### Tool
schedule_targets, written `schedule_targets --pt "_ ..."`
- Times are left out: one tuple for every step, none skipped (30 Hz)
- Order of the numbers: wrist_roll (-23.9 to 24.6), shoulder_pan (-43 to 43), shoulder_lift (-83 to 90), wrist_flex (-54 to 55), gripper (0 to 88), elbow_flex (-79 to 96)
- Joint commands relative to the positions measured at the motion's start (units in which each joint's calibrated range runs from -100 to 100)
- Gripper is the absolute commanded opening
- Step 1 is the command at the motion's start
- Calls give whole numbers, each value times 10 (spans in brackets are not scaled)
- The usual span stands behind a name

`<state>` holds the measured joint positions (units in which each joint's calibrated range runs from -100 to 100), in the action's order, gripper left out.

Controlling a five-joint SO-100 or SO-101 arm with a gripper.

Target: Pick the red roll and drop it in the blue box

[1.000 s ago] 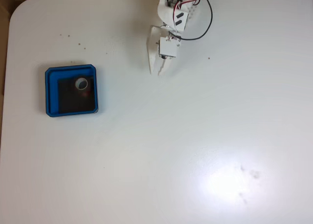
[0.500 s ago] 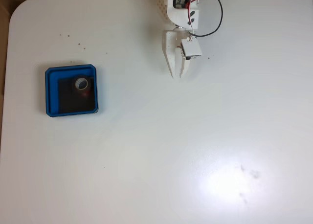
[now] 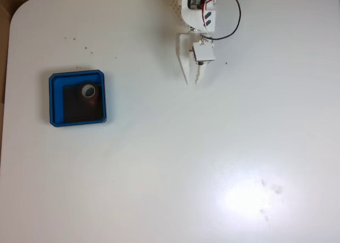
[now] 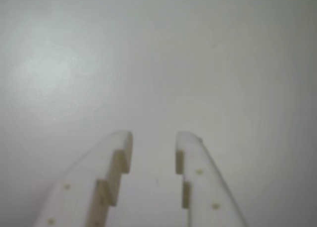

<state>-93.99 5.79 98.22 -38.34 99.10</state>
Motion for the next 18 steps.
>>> schedule_targets --pt "29 -11 5 12 83 9" --pt "30 -14 5 12 83 9" --pt "28 -17 5 12 83 9" --pt "27 -20 5 12 83 9" --pt "26 -22 5 12 83 8" --pt "25 -22 4 12 83 8" --pt "24 -22 4 12 83 8" --pt "24 -22 1 11 83 8" --pt "28 -21 0 8 83 8" --pt "28 -20 2 8 83 7" --pt "25 -20 0 8 83 7" --pt "25 -20 1 8 83 7" --pt "25 -20 0 8 83 7" --pt "25 -20 1 8 83 7" --pt "25 -20 0 8 83 7" --pt "25 -20 0 8 83 7" --pt "25 -20 0 8 83 7" --pt "25 -20 0 8 83 7"
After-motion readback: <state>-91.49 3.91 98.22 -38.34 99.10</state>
